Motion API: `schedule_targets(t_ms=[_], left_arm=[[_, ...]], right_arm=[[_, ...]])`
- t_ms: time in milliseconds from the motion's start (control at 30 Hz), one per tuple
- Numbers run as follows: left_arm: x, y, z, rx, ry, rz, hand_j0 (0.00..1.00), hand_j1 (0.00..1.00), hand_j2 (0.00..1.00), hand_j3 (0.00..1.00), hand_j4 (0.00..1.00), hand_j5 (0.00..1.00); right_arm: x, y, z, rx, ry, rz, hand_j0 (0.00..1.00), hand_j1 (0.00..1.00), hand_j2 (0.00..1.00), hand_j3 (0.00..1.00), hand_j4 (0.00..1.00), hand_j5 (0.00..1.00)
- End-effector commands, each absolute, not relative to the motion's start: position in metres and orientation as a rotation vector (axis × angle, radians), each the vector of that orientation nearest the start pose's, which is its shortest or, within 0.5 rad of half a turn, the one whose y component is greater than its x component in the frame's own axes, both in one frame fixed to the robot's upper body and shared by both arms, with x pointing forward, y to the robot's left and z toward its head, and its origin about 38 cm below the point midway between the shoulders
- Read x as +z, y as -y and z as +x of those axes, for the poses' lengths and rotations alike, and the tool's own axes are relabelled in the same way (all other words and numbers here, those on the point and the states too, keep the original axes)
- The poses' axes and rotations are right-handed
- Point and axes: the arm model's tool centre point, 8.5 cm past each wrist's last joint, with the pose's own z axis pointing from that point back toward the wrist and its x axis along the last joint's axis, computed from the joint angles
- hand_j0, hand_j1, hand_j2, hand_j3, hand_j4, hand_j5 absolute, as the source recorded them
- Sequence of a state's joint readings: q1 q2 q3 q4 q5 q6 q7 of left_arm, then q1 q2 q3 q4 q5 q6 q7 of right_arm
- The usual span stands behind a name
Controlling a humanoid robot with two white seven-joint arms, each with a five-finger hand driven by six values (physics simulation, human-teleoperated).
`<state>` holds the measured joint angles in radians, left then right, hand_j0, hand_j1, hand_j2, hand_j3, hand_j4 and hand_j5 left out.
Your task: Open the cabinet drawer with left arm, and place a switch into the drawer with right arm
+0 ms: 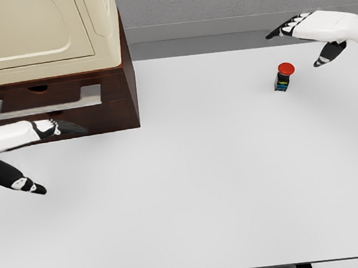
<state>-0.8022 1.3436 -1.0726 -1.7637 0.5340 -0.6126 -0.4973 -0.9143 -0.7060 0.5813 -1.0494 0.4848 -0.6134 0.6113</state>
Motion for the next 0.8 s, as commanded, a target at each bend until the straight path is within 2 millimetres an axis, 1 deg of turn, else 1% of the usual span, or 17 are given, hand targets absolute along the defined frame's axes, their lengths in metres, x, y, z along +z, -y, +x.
schedule_targets(t_ms=[0, 33, 67, 133, 167, 233, 333, 367, 400, 433, 467, 533, 567, 600, 633, 667, 767], left_arm=[[0.276, -0.344, 0.333, -1.643, 1.498, -0.391, 1.0, 1.0, 1.0, 1.0, 1.0, 1.0], [0.282, -0.338, 0.337, -1.655, 1.524, -0.39, 1.0, 1.0, 1.0, 1.0, 1.0, 1.0], [0.284, -0.331, 0.345, -1.64, 1.507, -0.38, 1.0, 1.0, 1.0, 1.0, 1.0, 1.0], [0.288, -0.326, 0.359, -1.596, 1.451, -0.334, 0.98, 0.98, 0.98, 0.98, 0.98, 0.98], [0.29, -0.33, 0.366, -1.526, 1.438, -0.272, 0.96, 0.96, 0.96, 0.96, 0.96, 0.96], [0.287, -0.333, 0.372, -1.461, 1.402, -0.232, 0.96, 0.96, 0.96, 0.96, 0.96, 0.96], [0.288, -0.341, 0.376, -1.4, 1.403, -0.168, 0.96, 0.96, 0.96, 0.96, 0.96, 0.96], [0.286, -0.344, 0.377, -1.378, 1.374, -0.15, 0.96, 0.96, 0.96, 0.96, 0.96, 0.96], [0.288, -0.345, 0.379, -1.369, 1.362, -0.134, 0.96, 0.96, 0.96, 0.96, 0.96, 0.96], [0.296, -0.345, 0.381, -1.379, 1.373, -0.123, 0.96, 0.96, 0.96, 0.96, 0.96, 0.96], [0.3, -0.347, 0.381, -1.385, 1.376, -0.115, 0.96, 0.96, 0.96, 0.96, 0.96, 0.96], [0.307, -0.348, 0.38, -1.397, 1.356, -0.132, 0.95, 0.95, 0.95, 0.95, 0.95, 0.95], [0.311, -0.347, 0.38, -1.358, 1.349, -0.191, 0.96, 0.96, 0.96, 0.96, 0.96, 0.96], [0.313, -0.349, 0.38, -1.342, 1.34, -0.19, 0.96, 0.96, 0.96, 0.96, 0.96, 0.96], [0.314, -0.354, 0.38, -1.328, 1.318, -0.169, 0.96, 0.96, 0.96, 0.96, 0.96, 0.96], [0.315, -0.357, 0.381, -1.32, 1.311, -0.149, 0.96, 0.96, 0.96, 0.96, 0.96, 0.96], [0.314, -0.367, 0.38, -1.36, 1.274, -0.055, 0.96, 0.96, 0.96, 0.96, 0.96, 0.96]], right_arm=[[0.245, 0.347, 0.518, 1.97, 1.202, -0.57, 1.0, 1.0, 1.0, 1.0, 1.0, 1.0], [0.24, 0.347, 0.517, 1.983, 1.183, -0.561, 1.0, 1.0, 1.0, 1.0, 1.0, 1.0], [0.236, 0.351, 0.519, 1.976, 1.159, -0.566, 1.0, 1.0, 1.0, 1.0, 1.0, 1.0], [0.233, 0.356, 0.521, 1.964, 1.142, -0.566, 1.0, 1.0, 1.0, 1.0, 1.0, 1.0], [0.235, 0.357, 0.523, 1.955, 1.14, -0.568, 1.0, 1.0, 1.0, 1.0, 1.0, 1.0], [0.234, 0.355, 0.527, 1.941, 1.143, -0.561, 1.0, 1.0, 1.0, 1.0, 1.0, 1.0], [0.238, 0.355, 0.528, 1.927, 1.165, -0.561, 1.0, 1.0, 1.0, 1.0, 1.0, 1.0], [0.24, 0.354, 0.528, 1.922, 1.175, -0.56, 1.0, 1.0, 1.0, 1.0, 1.0, 1.0], [0.245, 0.356, 0.528, 1.915, 1.187, -0.578, 1.0, 1.0, 1.0, 1.0, 1.0, 1.0], [0.251, 0.363, 0.528, 1.887, 1.205, -0.59, 1.0, 1.0, 1.0, 1.0, 1.0, 1.0], [0.252, 0.367, 0.527, 1.857, 1.222, -0.588, 1.0, 1.0, 1.0, 1.0, 1.0, 1.0], [0.248, 0.364, 0.527, 1.87, 1.213, -0.581, 1.0, 1.0, 1.0, 1.0, 1.0, 1.0], [0.247, 0.359, 0.528, 1.87, 1.223, -0.571, 1.0, 1.0, 1.0, 1.0, 1.0, 1.0], [0.244, 0.353, 0.53, 1.874, 1.231, -0.56, 1.0, 1.0, 1.0, 1.0, 1.0, 1.0], [0.242, 0.347, 0.531, 1.878, 1.236, -0.549, 1.0, 1.0, 1.0, 1.0, 1.0, 1.0], [0.242, 0.347, 0.532, 1.876, 1.234, -0.548, 1.0, 1.0, 1.0, 1.0, 1.0, 1.0], [0.235, 0.342, 0.536, 1.867, 1.226, -0.531, 1.0, 1.0, 1.0, 1.0, 1.0, 1.0]])
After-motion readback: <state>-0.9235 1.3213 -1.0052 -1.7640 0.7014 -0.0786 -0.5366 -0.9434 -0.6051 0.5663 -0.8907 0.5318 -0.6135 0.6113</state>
